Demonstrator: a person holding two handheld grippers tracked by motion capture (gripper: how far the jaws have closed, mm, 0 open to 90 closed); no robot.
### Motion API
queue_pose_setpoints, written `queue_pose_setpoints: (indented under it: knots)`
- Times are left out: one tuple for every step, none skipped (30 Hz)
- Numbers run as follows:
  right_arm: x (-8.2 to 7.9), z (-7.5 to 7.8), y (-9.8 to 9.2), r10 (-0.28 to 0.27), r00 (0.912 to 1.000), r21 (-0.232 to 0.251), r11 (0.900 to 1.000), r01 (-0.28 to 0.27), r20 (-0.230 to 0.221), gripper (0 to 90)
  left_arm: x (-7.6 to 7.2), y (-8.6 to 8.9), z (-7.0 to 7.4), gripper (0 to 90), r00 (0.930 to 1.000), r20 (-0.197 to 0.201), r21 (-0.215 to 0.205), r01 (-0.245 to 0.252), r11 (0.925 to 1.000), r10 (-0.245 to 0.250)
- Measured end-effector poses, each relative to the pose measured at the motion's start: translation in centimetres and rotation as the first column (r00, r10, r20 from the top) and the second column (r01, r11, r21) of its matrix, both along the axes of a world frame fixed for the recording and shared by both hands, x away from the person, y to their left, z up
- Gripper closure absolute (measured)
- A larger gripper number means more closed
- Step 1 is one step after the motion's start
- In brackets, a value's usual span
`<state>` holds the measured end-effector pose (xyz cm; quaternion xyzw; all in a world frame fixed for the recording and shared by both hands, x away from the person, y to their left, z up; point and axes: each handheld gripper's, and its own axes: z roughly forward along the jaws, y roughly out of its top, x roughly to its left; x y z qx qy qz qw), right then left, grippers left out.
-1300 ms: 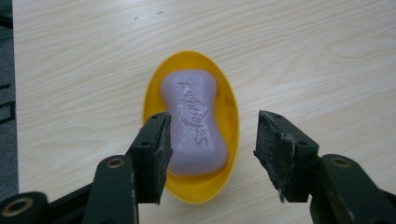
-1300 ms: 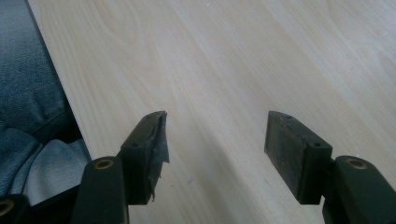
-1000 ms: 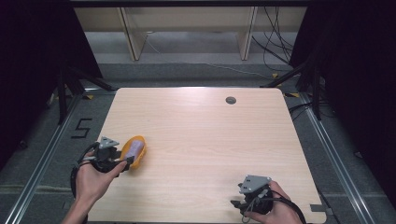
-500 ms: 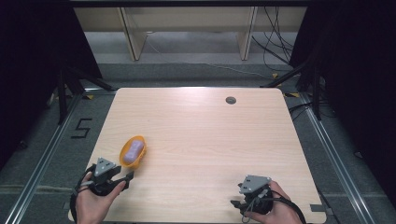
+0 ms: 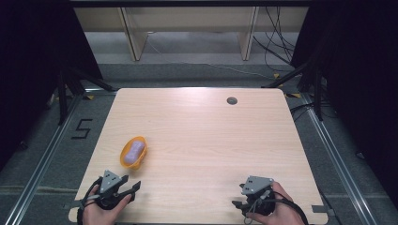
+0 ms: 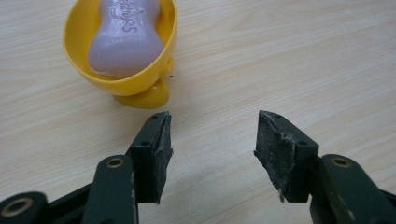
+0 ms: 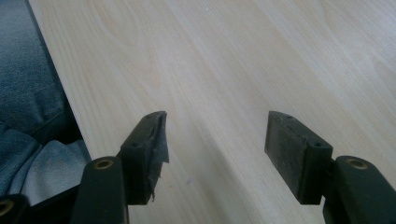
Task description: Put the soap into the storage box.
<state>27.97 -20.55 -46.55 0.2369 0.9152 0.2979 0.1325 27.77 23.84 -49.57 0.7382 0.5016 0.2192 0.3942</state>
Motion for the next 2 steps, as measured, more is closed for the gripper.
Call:
queue_pose_setpoints:
  knots:
    - [-0.01,0.06,-0.02,0.001,1.0,-0.003,1.0,-0.001,-0.007,39.2,0.01,0.03,-0.1,45.0,1.0,0.008,-0.011,-0.001,0.9999,0.001]
    - [-0.01,-0.1,0.06,-0.005,1.0,0.009,1.0,0.005,0.003,39.2,0.01,0.03,-0.1,44.7,1.0,0.008,-0.011,-0.001,0.9999,0.001]
